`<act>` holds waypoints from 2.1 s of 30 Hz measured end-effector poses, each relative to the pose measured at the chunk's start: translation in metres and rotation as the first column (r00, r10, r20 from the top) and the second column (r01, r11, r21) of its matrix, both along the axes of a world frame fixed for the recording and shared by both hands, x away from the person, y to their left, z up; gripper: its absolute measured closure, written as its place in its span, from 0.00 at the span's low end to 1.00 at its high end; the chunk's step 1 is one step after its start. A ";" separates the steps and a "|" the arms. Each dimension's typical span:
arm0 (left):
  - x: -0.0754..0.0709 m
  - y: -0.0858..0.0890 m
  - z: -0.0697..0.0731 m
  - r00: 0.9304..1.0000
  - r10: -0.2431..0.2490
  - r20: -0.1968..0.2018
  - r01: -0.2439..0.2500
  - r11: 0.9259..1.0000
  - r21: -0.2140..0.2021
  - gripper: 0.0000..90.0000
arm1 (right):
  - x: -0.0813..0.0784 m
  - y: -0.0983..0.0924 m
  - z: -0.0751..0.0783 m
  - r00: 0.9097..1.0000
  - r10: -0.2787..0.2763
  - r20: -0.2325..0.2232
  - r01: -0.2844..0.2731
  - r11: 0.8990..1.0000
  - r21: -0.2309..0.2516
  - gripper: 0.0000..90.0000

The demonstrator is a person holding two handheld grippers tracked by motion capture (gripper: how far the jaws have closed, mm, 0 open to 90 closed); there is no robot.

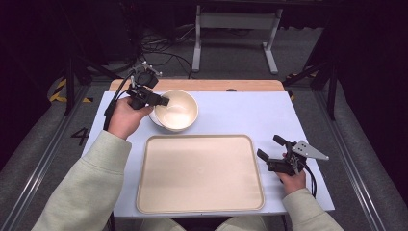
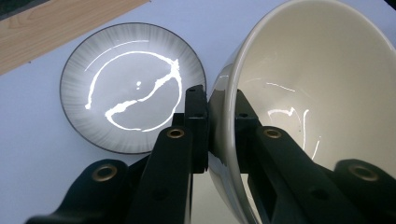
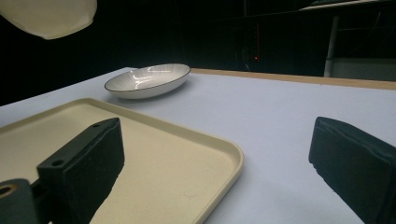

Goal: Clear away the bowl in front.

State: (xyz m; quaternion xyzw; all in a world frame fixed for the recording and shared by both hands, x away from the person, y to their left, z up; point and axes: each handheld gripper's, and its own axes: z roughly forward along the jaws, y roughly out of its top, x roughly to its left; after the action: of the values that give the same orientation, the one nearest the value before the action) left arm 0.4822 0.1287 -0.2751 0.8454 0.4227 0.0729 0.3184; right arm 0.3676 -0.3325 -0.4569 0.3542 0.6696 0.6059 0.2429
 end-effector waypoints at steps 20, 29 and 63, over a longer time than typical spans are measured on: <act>-0.029 -0.026 0.006 0.988 -0.153 0.005 0.153 0.988 0.032 0.92 | 0.000 0.000 0.000 1.000 -0.001 0.000 0.001 1.000 0.002 0.04; -0.042 -0.042 0.008 0.973 -0.230 0.010 0.229 0.972 0.044 0.92 | 0.000 0.000 0.000 1.000 0.001 -0.001 -0.001 1.000 -0.001 0.04; -0.057 -0.087 -0.020 0.897 -0.441 -0.018 0.439 0.890 0.123 0.92 | 0.000 0.001 0.000 1.000 0.010 -0.008 -0.010 1.000 0.001 0.04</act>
State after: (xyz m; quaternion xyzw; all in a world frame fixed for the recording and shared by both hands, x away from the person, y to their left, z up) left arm 0.4252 0.0414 -0.2955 0.9368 0.2133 0.0296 0.2757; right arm 0.3681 -0.3316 -0.4568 0.3533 0.6720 0.6061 0.2371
